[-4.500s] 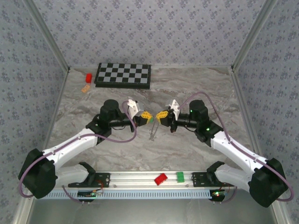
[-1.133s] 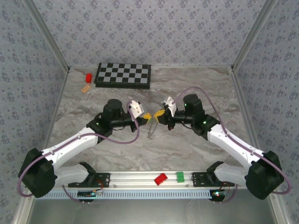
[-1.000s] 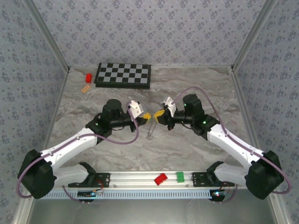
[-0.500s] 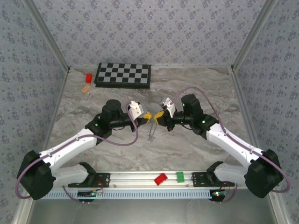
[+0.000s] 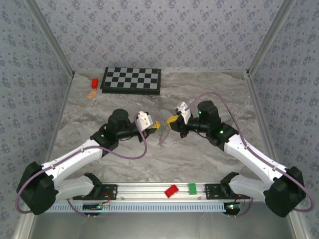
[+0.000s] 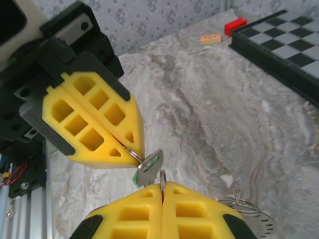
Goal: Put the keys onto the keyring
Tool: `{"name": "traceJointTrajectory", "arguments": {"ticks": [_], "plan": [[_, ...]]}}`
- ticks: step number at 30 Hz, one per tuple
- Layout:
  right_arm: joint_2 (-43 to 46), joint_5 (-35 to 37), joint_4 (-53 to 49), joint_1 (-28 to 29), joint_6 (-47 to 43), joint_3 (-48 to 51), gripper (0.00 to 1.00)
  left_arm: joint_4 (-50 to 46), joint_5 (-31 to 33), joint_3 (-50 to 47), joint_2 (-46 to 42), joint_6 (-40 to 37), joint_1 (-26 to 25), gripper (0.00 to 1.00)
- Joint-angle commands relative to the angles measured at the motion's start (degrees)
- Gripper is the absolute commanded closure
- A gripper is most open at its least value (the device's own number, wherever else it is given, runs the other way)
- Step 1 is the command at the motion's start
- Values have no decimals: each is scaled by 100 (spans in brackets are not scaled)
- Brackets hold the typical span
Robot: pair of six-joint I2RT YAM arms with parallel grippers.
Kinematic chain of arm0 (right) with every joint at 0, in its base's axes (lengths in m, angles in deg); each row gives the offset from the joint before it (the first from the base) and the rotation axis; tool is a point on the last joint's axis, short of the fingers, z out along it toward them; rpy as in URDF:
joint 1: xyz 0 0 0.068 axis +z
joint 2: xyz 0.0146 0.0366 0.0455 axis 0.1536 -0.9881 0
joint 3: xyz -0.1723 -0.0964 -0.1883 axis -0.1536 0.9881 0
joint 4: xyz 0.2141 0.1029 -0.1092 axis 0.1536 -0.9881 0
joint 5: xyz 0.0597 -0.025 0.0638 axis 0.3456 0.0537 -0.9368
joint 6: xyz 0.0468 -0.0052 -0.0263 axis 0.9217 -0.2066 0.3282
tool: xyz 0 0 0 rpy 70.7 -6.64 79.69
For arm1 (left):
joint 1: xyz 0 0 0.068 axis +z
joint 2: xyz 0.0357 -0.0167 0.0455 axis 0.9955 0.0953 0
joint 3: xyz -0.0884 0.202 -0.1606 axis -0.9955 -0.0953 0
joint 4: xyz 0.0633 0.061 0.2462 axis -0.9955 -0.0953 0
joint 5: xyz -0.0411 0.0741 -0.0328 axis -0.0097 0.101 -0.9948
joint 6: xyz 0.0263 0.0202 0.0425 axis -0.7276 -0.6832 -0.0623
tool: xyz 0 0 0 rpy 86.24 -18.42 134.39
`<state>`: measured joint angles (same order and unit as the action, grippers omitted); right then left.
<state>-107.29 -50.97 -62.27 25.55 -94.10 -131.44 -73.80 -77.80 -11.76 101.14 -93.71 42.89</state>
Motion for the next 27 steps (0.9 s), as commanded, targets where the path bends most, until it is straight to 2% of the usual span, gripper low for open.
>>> {"name": "traceJointTrajectory", "arguments": {"ticks": [1, 6, 14, 27], "plan": [[193, 354, 205, 23, -243, 25, 100, 233, -182, -26, -141, -226, 14, 100], [261, 517, 70, 125, -503, -41, 100, 114, -497, -44, -263, -326, 154, 100], [256, 997, -628, 620, -1283, -347, 100, -29, -816, -84, -312, -349, 259, 100], [126, 1062, -593, 793, -1429, -449, 100, -178, -1019, -49, -270, -344, 256, 100]]}}
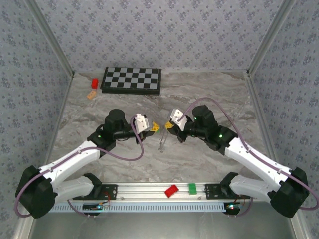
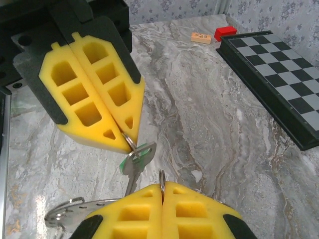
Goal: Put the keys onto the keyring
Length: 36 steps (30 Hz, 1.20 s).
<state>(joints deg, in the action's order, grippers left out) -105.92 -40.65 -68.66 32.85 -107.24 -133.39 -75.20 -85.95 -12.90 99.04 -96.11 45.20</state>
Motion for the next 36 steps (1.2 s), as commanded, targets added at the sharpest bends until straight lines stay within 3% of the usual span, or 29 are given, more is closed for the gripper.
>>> {"name": "traceJointTrajectory", "arguments": {"ticks": [1, 36], "plan": [[-26, 14, 39, 80, -125, -258, 100, -38, -198, 79, -50, -104, 25, 100], [-88, -101, 18, 243, -211, -205, 100, 64, 188, 26, -111, -64, 23, 100]]}}
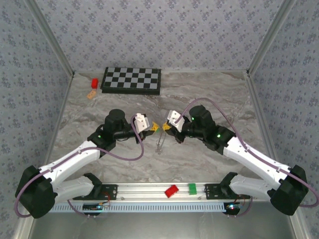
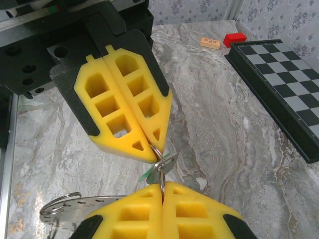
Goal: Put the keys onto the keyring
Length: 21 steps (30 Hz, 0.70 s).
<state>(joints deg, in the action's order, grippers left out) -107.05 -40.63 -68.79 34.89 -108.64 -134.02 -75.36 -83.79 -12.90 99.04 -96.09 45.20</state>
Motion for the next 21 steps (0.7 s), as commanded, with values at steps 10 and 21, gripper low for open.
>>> {"name": "traceJointTrajectory", "arguments": {"ticks": [10, 21], "plan": [[-40, -105, 52, 44, -56, -176, 100, 26, -268, 59, -94, -80, 24, 100], [-63, -34, 56, 42, -7, -211, 100, -75, -444, 118, -33, -97, 26, 100]]}}
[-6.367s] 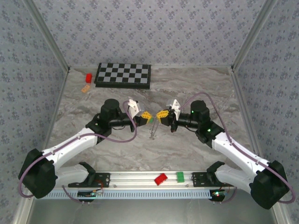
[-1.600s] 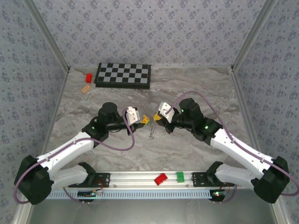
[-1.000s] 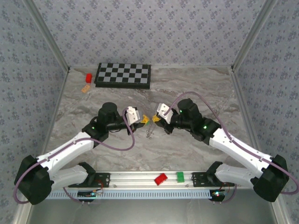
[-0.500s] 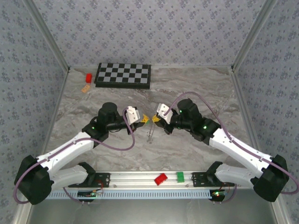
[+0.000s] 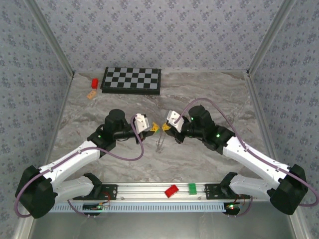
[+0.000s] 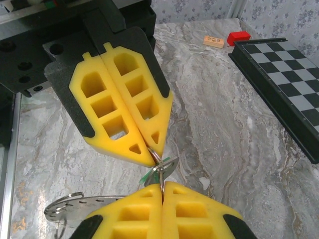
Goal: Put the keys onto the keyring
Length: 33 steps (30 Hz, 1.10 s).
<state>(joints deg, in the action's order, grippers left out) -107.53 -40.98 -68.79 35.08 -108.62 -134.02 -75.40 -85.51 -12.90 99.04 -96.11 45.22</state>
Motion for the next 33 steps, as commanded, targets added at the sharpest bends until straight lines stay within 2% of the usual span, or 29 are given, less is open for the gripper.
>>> {"name": "traceJointTrajectory", "arguments": {"ticks": [1, 12, 23, 33], "plan": [[-18, 18, 60, 25, 10, -212, 100, -71, -289, 122, -32, -95, 15, 100], [-137, -55, -148, -113, 435, -440, 100, -388, -32, 310, 187, -261, -120, 100], [-203, -197, -105, -268, 724, -502, 100, -317, 151, 263, 178, -306, -188, 100], [-152, -290, -208, -212, 360, -369, 100, -1, 390, 38, -106, -212, -182, 100]]}}
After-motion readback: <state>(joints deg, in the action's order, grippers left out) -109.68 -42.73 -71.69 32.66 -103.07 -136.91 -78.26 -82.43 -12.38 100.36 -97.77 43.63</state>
